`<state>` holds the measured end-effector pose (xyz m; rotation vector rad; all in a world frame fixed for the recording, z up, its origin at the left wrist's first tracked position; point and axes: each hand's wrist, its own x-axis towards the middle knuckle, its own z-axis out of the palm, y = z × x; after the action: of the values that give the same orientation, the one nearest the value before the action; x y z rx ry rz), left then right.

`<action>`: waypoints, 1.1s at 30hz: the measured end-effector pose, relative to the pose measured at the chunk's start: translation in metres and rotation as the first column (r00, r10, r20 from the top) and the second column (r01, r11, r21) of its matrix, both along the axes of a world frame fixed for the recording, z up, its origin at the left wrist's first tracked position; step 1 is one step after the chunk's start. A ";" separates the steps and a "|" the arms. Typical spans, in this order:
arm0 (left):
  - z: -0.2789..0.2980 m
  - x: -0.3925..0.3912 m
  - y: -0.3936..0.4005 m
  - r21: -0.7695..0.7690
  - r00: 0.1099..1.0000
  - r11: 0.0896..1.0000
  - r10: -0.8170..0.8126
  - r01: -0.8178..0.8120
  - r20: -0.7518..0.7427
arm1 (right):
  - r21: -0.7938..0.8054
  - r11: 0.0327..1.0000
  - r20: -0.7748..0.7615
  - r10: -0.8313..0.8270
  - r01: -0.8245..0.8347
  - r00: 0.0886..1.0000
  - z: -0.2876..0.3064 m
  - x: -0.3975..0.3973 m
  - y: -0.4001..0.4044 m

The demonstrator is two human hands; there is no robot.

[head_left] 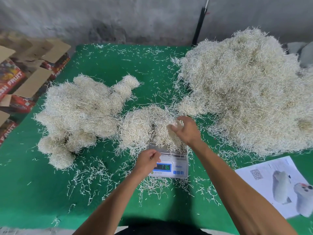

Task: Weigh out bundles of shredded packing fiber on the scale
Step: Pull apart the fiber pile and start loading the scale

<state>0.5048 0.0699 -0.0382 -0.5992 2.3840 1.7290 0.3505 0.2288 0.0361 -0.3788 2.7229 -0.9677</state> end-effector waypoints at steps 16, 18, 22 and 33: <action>0.044 -0.030 -0.008 0.289 0.947 0.924 0.296 -0.250 -0.128 | 0.010 0.999 0.047 -0.033 0.033 0.998 -0.028 0.015 -0.017; 0.062 -0.043 -0.009 0.283 0.931 0.933 0.289 -0.222 -0.225 | -0.104 0.995 0.045 -0.004 0.009 0.999 -0.012 0.012 -0.017; 0.097 -0.071 -0.014 0.210 0.929 0.961 0.234 -0.177 -0.287 | -0.271 0.962 0.097 0.063 -0.035 0.993 0.018 0.008 -0.016; 0.099 -0.073 -0.053 0.103 0.933 0.971 0.235 -0.215 -0.273 | -0.608 0.744 0.362 -0.051 0.278 0.931 0.033 -0.005 -0.013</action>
<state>0.4320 0.0169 0.0604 -0.6788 2.5076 2.1184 0.3459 0.2156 0.0696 -0.0598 2.0667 -1.8529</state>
